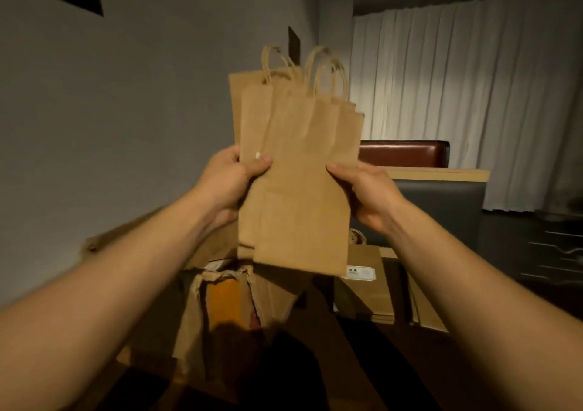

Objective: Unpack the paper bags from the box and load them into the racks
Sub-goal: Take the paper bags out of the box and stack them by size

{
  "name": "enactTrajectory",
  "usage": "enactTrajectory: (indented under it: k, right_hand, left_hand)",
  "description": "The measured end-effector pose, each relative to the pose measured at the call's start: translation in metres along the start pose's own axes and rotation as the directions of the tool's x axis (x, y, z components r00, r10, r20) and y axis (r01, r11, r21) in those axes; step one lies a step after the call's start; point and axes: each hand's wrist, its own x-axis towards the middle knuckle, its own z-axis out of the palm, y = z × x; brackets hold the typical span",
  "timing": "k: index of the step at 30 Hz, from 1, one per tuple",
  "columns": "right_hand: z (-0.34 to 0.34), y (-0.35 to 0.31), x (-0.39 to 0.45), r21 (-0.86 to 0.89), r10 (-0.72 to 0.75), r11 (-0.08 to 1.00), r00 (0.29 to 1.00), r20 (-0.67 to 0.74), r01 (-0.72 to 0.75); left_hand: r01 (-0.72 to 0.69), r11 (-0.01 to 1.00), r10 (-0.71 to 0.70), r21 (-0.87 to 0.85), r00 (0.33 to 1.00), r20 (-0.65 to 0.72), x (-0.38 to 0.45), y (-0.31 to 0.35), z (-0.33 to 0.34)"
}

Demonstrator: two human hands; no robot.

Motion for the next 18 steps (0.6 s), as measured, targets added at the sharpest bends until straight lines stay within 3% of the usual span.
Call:
enactTrajectory:
  k: [7, 14, 18]
  right_hand:
    - [-0.135, 0.071, -0.112, -0.115, 0.059, 0.989, 0.958, -0.280, -0.095]
    - [-0.237, 0.138, -0.183, 0.059, 0.204, 0.977, 0.822, -0.532, -0.204]
    - [-0.258, 0.147, -0.187, 0.061, 0.220, 0.973, 0.828, -0.516, -0.221]
  left_hand:
    - [0.234, 0.972, -0.237, 0.037, 0.951, 0.199, -0.077, -0.130, 0.080]
    - [0.405, 0.914, -0.397, 0.006, 0.894, 0.206, -0.140, -0.242, 0.150]
    - [0.406, 0.911, -0.413, 0.079, 0.898, 0.151, -0.137, -0.264, 0.160]
